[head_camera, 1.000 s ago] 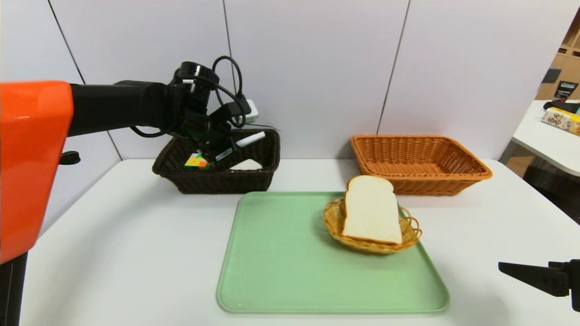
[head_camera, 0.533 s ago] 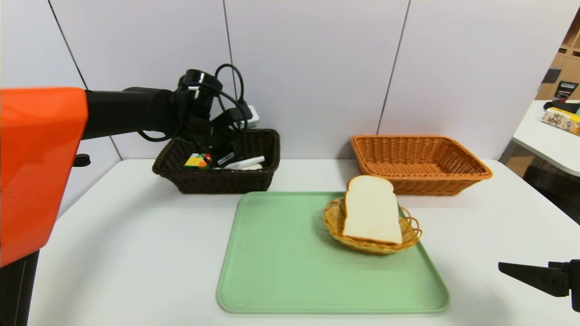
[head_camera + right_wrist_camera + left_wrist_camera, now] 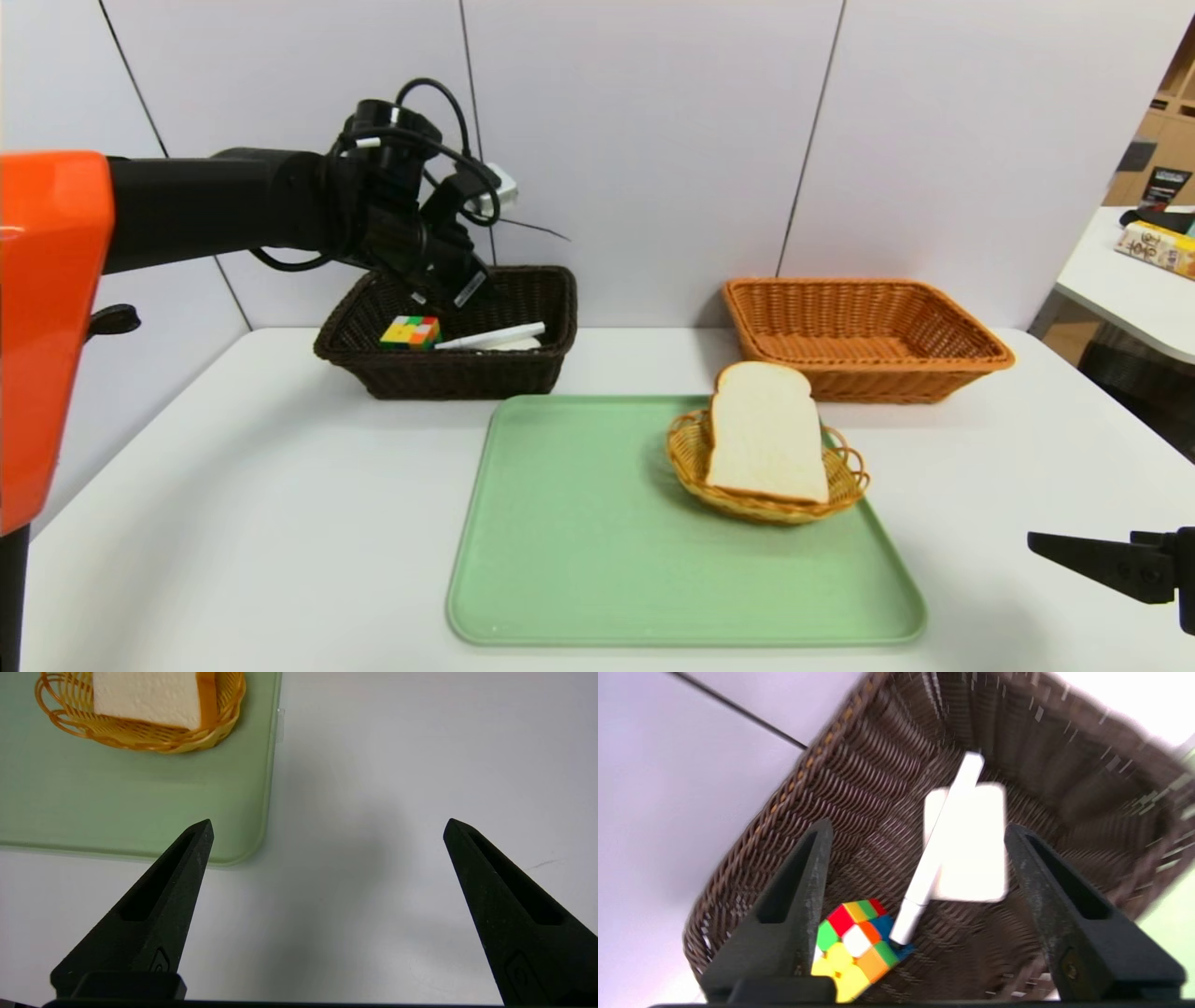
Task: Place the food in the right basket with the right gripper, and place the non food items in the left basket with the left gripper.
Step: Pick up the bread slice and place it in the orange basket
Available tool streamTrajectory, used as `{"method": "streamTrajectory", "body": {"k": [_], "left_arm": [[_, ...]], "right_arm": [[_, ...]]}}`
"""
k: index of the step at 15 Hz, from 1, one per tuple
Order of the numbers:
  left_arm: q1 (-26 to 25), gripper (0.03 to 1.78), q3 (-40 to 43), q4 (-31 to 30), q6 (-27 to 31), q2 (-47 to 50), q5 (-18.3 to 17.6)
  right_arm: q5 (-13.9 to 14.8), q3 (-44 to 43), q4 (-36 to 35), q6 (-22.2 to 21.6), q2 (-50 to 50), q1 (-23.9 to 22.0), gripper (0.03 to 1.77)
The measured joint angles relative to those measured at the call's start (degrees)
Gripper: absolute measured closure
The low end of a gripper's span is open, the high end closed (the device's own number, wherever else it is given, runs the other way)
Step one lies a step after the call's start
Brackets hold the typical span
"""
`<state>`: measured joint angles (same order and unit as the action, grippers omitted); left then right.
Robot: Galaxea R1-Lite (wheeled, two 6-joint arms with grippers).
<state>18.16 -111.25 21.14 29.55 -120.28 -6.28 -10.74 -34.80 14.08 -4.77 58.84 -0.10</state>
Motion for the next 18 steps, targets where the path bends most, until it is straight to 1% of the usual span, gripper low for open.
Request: {"method": "streamTrajectory", "body": {"k": [2, 3, 5, 8, 10, 12, 15, 18], "left_arm": [[1.18, 0.38, 0.3, 0.77, -10.03, 2.97, -0.02], [1.82, 0.35, 0.59, 2.07, -14.64, 4.68, -0.06], [3.28, 0.3, 1.08, 5.86, -23.41, 8.51, -0.09], [6.03, 0.23, 3.15, 10.3, -32.85, 14.41, -0.02], [8.48, 0.2, 7.91, 10.95, -36.51, 18.97, 0.09], [10.72, 0.18, 13.9, 10.61, -38.72, 23.49, 0.11], [13.17, 0.16, 23.55, 8.62, -39.83, 29.51, 0.09], [15.51, 0.14, 33.0, 6.17, -39.77, 34.34, 0.16]], "right_arm": [[-0.15, -0.28, -3.04, -0.2, 0.17, 0.0, 0.1], [-0.17, -0.61, -4.22, -0.27, 0.28, 0.0, 0.1], [-0.15, -1.88, -4.24, -0.3, 0.46, 0.0, 0.1], [-0.17, -4.35, -4.11, -0.29, 1.27, 0.0, 0.1], [-0.22, -6.23, -4.3, -0.29, 2.4, 0.0, 0.1], [-0.8, -8.25, -4.49, -0.29, 4.06, 0.12, 0.1], [-2.71, -11.52, -4.5, -0.29, 7.0, 0.26, 0.1], [-3.08, -14.77, -4.46, -0.2, 10.06, 0.43, 0.1]]}}
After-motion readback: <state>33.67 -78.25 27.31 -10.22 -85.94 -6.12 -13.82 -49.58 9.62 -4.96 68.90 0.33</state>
